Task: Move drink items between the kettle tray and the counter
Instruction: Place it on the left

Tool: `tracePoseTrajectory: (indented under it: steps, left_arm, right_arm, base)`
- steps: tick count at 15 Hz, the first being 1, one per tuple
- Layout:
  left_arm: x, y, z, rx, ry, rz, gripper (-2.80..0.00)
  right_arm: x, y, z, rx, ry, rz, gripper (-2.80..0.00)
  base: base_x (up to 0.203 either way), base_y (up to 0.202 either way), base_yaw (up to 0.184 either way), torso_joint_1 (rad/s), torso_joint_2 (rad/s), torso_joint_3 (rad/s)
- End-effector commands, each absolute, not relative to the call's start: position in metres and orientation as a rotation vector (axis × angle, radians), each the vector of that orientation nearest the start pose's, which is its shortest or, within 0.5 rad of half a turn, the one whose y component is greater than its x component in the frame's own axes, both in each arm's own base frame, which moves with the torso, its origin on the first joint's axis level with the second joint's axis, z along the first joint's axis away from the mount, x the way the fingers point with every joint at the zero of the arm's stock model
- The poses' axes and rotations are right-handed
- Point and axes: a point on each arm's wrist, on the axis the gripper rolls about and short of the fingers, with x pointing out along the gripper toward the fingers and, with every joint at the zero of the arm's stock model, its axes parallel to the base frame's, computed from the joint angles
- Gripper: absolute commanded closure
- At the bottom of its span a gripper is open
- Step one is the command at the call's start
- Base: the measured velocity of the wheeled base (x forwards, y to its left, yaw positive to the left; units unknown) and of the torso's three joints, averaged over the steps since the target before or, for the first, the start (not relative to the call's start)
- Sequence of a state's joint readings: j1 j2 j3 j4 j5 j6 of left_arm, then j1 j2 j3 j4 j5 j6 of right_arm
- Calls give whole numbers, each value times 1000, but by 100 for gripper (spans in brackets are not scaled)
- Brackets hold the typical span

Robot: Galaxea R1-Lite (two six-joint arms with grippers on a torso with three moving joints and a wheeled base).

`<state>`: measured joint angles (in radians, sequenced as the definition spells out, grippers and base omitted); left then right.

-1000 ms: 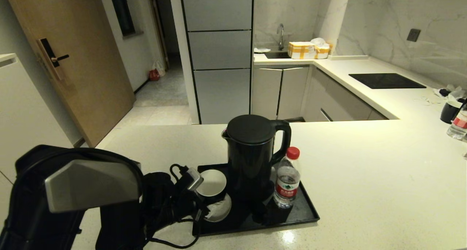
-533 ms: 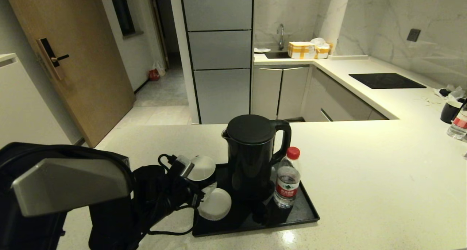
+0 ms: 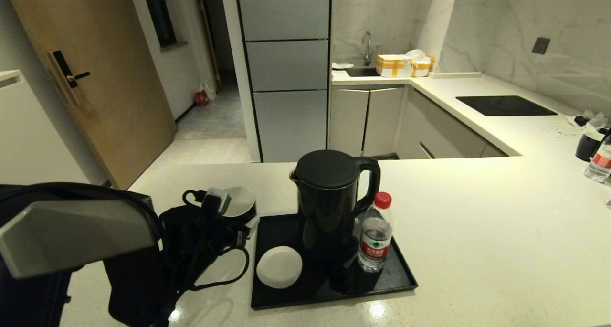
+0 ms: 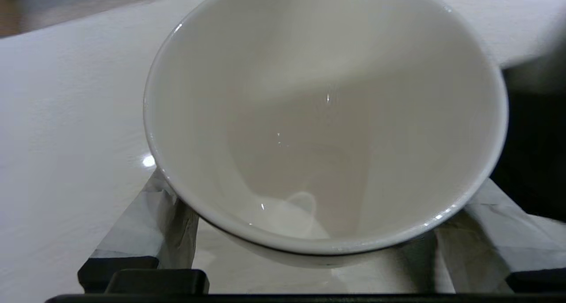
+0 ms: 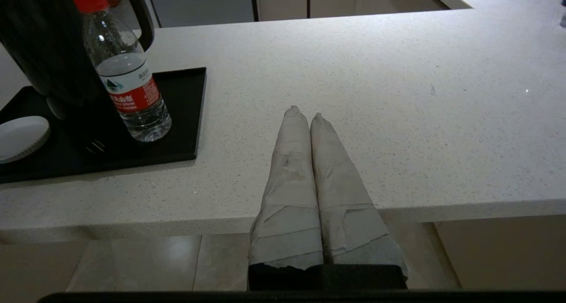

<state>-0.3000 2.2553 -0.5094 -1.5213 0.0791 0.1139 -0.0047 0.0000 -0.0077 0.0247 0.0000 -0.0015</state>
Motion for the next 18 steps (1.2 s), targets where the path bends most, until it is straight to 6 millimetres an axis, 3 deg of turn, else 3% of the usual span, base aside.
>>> tracePoseTrajectory:
  steps: [1,3,7,18]
  left_arm:
    - [323,-85,23,154,208,-191,0]
    - [324,-83,22,154,211,-187,0]
    - [326,-66,1,158,285,-140,0]
    - [315,-61,-26,172,399,-142,0]
  right_arm:
    - [-23,0,75,-1,17,-5,0]
    - [-23,0,75,0,17,-5,0]
    - [-23,0,75,-1,17,-5,0]
    - [-23,0,75,-1,17,-6,0]
  base:
    - [0,0,0,0,0,0]
    - [0,0,0,0,0,0]
    - [0,0,0,0,0,0]
    - [0,0,0,0,0,0]
